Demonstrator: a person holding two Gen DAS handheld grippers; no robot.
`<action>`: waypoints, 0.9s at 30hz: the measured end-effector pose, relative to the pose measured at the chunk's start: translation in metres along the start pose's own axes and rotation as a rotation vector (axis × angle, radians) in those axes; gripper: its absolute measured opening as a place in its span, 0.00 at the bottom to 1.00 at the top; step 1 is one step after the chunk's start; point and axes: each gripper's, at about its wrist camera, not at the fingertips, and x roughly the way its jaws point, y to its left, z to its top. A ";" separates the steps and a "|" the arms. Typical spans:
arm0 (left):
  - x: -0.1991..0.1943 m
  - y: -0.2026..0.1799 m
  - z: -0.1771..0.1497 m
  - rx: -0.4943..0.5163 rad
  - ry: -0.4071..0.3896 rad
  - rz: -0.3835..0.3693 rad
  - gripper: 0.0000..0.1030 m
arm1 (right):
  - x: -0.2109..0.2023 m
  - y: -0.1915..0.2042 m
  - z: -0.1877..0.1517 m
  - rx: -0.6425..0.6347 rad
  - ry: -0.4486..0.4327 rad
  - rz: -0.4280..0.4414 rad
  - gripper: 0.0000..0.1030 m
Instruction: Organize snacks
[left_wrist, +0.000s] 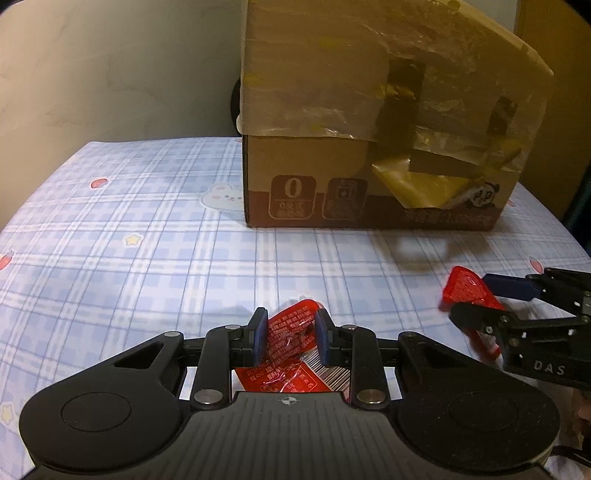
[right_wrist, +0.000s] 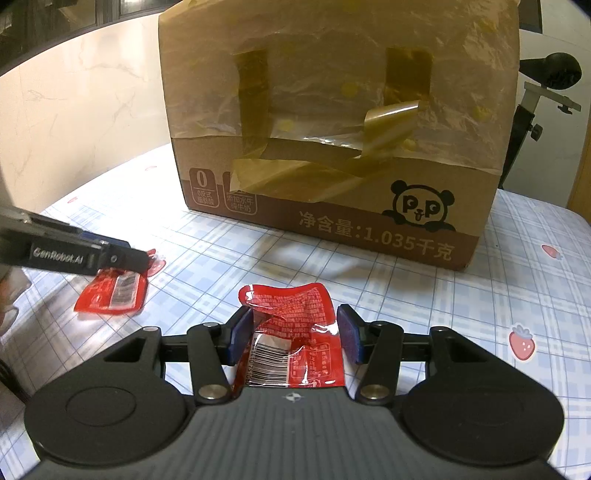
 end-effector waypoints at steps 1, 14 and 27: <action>-0.004 0.000 -0.001 -0.002 -0.001 -0.001 0.28 | 0.000 0.000 0.000 0.000 0.000 0.000 0.52; -0.005 -0.001 -0.002 -0.017 0.007 0.007 0.35 | 0.000 0.001 0.000 0.007 -0.001 0.002 0.52; -0.032 0.008 -0.010 -0.160 0.055 -0.002 0.64 | -0.001 0.001 0.000 0.014 -0.004 0.005 0.52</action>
